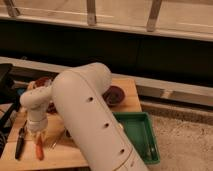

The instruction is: Place pepper in metal cup

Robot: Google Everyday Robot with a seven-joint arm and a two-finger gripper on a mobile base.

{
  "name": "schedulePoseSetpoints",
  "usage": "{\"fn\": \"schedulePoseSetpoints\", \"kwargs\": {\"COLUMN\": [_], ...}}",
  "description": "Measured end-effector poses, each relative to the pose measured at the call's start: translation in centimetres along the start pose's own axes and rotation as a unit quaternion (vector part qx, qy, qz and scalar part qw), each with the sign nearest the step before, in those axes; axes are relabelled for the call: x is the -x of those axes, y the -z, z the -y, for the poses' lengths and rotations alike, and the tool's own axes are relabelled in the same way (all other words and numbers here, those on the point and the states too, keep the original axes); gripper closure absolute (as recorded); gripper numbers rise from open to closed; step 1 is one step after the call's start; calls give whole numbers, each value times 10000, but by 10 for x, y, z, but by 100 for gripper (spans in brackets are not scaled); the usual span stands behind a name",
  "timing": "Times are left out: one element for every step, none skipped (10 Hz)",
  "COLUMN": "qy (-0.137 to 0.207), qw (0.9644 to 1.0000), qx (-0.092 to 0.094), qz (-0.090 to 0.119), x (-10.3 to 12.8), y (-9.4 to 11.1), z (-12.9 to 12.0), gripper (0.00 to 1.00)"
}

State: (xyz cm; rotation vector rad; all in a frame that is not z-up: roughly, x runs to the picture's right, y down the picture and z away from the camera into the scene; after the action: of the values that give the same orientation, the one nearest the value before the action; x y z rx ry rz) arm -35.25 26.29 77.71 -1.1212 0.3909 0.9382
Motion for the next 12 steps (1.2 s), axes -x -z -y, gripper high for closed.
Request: {"fn": "schedulePoseSetpoints", "kwargs": {"qy": [-11, 7, 0, -11, -43, -77, -134, -156, -155, -174, -222, -278], "qw": [10000, 10000, 10000, 10000, 10000, 9999, 9996, 9991, 9980, 9967, 9948, 9921], "qx": [0, 4, 12, -11, -35, -88, -179, -252, -366, -454, -570, -663], "qz": [-61, -56, -54, -51, -35, 43, 184, 307, 500, 643, 810, 1026], "x": [1, 1, 1, 1, 1, -1, -3, -5, -9, -11, -13, -14], "y": [-8, -8, -8, -8, -8, -4, 7, 20, 43, 60, 78, 95], "z": [0, -2, -2, 0, 0, 3, 10, 10, 6, 6, 11, 17], "gripper": [89, 97, 100, 100, 100, 100, 100, 100, 100, 100, 100, 100]}}
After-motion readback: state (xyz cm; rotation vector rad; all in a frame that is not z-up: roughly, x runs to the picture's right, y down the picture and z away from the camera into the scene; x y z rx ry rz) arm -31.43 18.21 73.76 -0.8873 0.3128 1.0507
